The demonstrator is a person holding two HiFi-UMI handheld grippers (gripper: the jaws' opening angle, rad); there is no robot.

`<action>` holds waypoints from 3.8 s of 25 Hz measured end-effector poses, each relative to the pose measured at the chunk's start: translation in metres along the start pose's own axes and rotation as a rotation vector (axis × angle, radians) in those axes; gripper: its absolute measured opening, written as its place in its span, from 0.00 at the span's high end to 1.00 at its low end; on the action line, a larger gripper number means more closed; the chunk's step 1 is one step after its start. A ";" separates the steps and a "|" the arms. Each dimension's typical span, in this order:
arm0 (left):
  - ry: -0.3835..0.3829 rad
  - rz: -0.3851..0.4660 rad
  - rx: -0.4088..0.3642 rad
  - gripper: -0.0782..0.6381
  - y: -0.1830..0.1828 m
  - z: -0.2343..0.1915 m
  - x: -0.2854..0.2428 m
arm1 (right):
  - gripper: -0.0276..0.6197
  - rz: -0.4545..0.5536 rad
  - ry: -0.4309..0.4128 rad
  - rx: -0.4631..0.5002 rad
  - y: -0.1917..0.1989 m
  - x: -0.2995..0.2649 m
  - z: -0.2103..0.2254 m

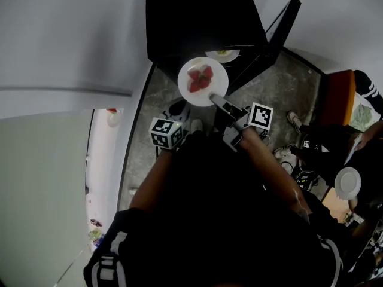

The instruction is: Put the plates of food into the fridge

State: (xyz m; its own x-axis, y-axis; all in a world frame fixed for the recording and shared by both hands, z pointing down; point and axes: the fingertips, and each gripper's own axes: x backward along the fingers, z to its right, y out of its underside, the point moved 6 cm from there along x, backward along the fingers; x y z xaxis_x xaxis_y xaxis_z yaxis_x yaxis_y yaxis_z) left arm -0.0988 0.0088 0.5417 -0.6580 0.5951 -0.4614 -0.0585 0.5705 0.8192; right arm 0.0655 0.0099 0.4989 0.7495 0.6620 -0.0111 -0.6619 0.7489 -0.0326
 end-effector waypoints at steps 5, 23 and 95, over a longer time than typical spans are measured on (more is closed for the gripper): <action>-0.008 -0.003 0.000 0.86 0.002 0.000 0.005 | 0.90 -0.011 0.029 -0.007 0.002 0.006 0.016; -0.048 -0.008 0.017 0.86 0.010 -0.009 0.016 | 0.90 -0.019 0.091 -0.045 -0.003 0.002 0.077; -0.068 -0.070 0.045 0.86 0.033 -0.027 0.036 | 0.91 0.119 0.338 -0.096 -0.060 -0.099 0.295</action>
State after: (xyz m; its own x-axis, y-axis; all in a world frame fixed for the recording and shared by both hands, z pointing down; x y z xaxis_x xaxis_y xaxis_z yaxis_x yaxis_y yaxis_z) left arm -0.1453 0.0338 0.5616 -0.6009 0.5890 -0.5403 -0.0681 0.6358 0.7689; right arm 0.0274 -0.0908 0.7967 0.6398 0.6846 -0.3492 -0.7527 0.6500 -0.1046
